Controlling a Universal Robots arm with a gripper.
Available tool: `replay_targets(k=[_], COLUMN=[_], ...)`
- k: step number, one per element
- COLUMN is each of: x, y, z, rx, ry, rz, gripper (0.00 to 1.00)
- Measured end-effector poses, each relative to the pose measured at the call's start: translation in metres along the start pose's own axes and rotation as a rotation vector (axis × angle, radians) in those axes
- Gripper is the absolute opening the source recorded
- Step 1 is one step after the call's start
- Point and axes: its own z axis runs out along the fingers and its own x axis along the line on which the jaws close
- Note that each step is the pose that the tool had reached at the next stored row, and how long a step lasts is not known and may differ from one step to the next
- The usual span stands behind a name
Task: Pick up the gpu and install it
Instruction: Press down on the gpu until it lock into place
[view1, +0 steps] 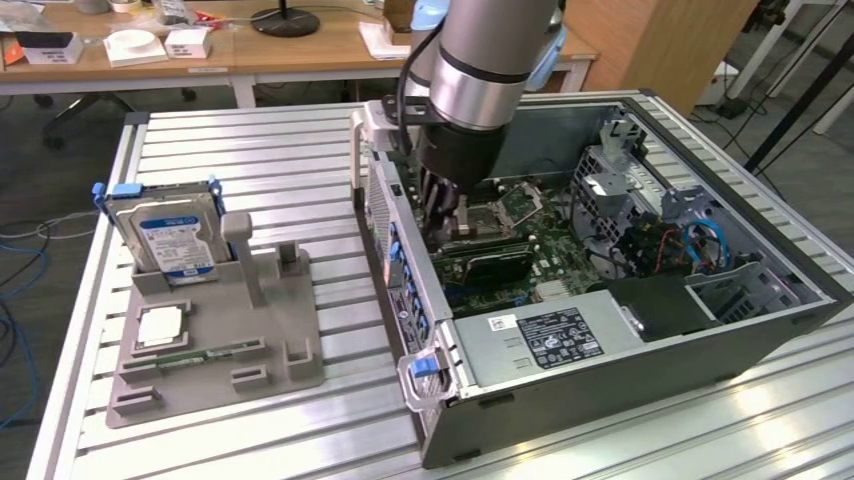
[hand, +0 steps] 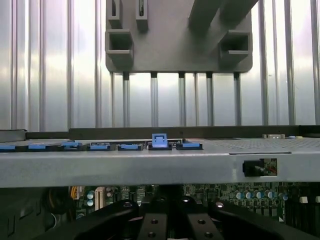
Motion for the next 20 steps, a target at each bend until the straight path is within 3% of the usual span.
replay_targets(k=[4,9,20], x=[0.000,0.000,0.000], y=[0.0016,0.0031,0.0067], z=[-0.0007,-0.0087,-0.0107], rx=[-0.0013,-0.0014,-0.0023], ry=[0.0001,0.0001,-0.0001], rz=[0.000,0.001,0.001], gripper=[0.11,0.11,0.11])
